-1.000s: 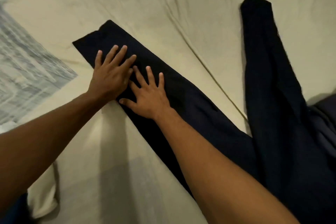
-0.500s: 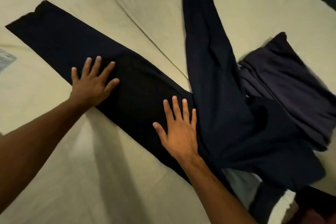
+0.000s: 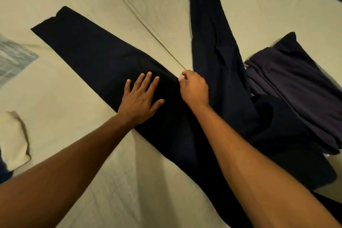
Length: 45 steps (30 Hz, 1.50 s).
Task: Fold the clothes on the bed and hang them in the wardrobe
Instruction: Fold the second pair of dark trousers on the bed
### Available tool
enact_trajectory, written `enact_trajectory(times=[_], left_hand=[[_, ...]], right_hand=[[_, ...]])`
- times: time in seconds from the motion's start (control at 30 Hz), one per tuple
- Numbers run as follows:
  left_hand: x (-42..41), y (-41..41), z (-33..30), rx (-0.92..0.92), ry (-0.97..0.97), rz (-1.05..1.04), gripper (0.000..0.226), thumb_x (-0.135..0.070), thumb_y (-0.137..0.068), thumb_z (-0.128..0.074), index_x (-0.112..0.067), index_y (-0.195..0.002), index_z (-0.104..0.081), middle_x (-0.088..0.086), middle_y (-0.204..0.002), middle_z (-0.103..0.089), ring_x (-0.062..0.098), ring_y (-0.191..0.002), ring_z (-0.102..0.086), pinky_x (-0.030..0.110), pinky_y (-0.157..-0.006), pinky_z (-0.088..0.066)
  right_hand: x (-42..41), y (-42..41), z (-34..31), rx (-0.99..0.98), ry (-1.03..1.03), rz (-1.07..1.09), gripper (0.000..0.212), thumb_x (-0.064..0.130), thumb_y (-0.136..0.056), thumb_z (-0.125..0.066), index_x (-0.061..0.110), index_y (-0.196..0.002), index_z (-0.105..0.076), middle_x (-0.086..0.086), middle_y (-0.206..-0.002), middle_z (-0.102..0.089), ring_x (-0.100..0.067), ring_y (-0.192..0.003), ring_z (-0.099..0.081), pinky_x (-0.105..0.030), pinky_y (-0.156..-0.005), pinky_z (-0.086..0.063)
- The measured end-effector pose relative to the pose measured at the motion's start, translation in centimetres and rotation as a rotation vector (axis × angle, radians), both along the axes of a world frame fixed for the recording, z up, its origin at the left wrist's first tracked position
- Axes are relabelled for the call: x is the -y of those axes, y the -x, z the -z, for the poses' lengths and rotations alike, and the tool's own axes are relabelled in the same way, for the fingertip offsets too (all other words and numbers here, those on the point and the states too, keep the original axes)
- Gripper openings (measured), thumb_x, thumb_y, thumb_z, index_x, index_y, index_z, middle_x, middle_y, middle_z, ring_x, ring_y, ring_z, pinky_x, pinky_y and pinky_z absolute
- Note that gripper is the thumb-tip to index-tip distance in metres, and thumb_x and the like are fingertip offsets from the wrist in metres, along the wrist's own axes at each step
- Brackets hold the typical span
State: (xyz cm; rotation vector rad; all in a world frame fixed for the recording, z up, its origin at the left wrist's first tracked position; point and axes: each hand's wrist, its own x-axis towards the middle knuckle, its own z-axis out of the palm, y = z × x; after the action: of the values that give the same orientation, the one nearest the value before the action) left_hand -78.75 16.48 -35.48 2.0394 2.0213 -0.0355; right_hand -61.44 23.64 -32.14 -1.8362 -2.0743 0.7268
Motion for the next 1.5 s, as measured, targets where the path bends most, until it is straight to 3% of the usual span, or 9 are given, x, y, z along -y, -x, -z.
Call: enact_trajectory(times=[0.07, 0.17, 0.33, 0.6, 0.8, 1.0, 1.17, 1.33, 1.5], left_hand=[[0.2, -0.2, 0.7, 0.015, 0.028, -0.015, 0.083, -0.076, -0.092, -0.012, -0.030, -0.158, 0.009, 0.003, -0.167, 0.015, 0.023, -0.153, 0.016, 0.054, -0.122, 0.010], [0.4, -0.2, 1.8, 0.006, 0.039, -0.041, 0.090, -0.083, -0.081, 0.001, -0.035, -0.157, 0.013, 0.005, -0.166, 0.020, 0.025, -0.151, 0.022, 0.053, -0.119, 0.016], [-0.3, -0.3, 2.0, 0.004, 0.039, -0.092, 0.095, -0.088, -0.077, 0.000, -0.038, -0.157, 0.012, 0.007, -0.165, 0.022, 0.027, -0.150, 0.024, 0.055, -0.119, 0.017], [0.2, -1.5, 1.2, 0.004, 0.015, -0.083, 0.083, -0.078, -0.091, -0.018, -0.037, -0.157, 0.012, 0.005, -0.165, 0.023, 0.026, -0.151, 0.023, 0.056, -0.118, 0.015], [-0.1, -2.8, 1.4, 0.003, 0.045, -0.046, 0.083, -0.079, -0.086, -0.007, -0.038, -0.156, 0.011, 0.002, -0.166, 0.020, 0.025, -0.151, 0.022, 0.058, -0.119, 0.015], [-0.2, -2.2, 2.2, 0.025, -0.007, -0.104, 0.089, -0.086, -0.080, -0.002, -0.041, -0.156, 0.011, 0.003, -0.166, 0.019, 0.027, -0.151, 0.021, 0.055, -0.115, 0.019], [0.1, -2.1, 2.6, -0.012, -0.042, -0.109, 0.091, -0.087, -0.081, -0.004, -0.040, -0.157, 0.008, 0.006, -0.166, 0.017, 0.029, -0.152, 0.018, 0.058, -0.116, 0.015], [1.2, -2.8, 2.2, -0.004, -0.038, -0.116, 0.093, -0.087, -0.081, -0.004, -0.036, -0.158, 0.010, 0.009, -0.166, 0.018, 0.031, -0.152, 0.017, 0.060, -0.115, 0.015], [5.0, -5.2, 2.3, -0.014, -0.090, 0.215, 0.084, -0.081, -0.088, -0.003, -0.036, -0.159, 0.002, 0.004, -0.168, 0.009, 0.028, -0.154, 0.012, 0.065, -0.118, 0.005]], right_hand=[[-1.5, 0.5, 0.0, 0.116, 0.053, -0.063, 0.021, 0.028, -0.101, -0.054, 0.017, -0.113, -0.067, -0.003, -0.120, -0.062, -0.027, -0.115, -0.051, -0.039, -0.087, -0.048], [-2.5, 0.6, -0.1, 0.163, 0.050, -0.019, 0.013, 0.012, -0.098, -0.053, 0.018, -0.100, -0.065, -0.003, -0.105, -0.065, -0.026, -0.103, -0.056, -0.043, -0.082, -0.052], [-2.9, 0.7, 0.7, 0.251, -0.010, -0.023, 0.011, 0.013, -0.100, -0.054, 0.015, -0.107, -0.062, -0.006, -0.104, -0.066, -0.027, -0.103, -0.057, -0.044, -0.086, -0.052], [-2.2, -1.9, 1.2, 0.100, -0.027, -0.147, 0.017, 0.034, -0.100, -0.056, 0.017, -0.101, -0.059, -0.002, -0.104, -0.060, -0.023, -0.098, -0.056, -0.040, -0.079, -0.051], [-1.8, -2.6, 0.9, 0.274, -0.087, -0.279, 0.017, 0.026, -0.102, -0.053, 0.013, -0.109, -0.059, -0.005, -0.111, -0.060, -0.026, -0.099, -0.057, -0.039, -0.079, -0.051], [-2.7, -3.1, 0.6, 0.284, -0.068, -0.150, 0.018, 0.027, -0.105, -0.048, 0.011, -0.106, -0.053, -0.008, -0.093, -0.064, -0.029, -0.084, -0.061, -0.038, -0.066, -0.041], [-1.4, -3.7, 2.0, 0.454, -0.185, -0.200, 0.027, 0.033, -0.105, -0.046, 0.008, -0.115, -0.051, -0.013, -0.107, -0.066, -0.033, -0.095, -0.060, -0.040, -0.079, -0.038], [5.5, -4.6, 1.9, 0.335, -0.406, -0.272, 0.041, 0.029, -0.092, -0.063, 0.013, -0.129, -0.053, -0.009, -0.132, -0.052, -0.029, -0.122, -0.050, -0.045, -0.102, -0.042], [18.3, -8.1, 5.2, 0.259, -0.260, -0.408, 0.057, 0.041, -0.101, -0.043, 0.007, -0.146, -0.043, -0.017, -0.156, -0.036, -0.034, -0.147, -0.030, -0.050, -0.116, -0.029]])
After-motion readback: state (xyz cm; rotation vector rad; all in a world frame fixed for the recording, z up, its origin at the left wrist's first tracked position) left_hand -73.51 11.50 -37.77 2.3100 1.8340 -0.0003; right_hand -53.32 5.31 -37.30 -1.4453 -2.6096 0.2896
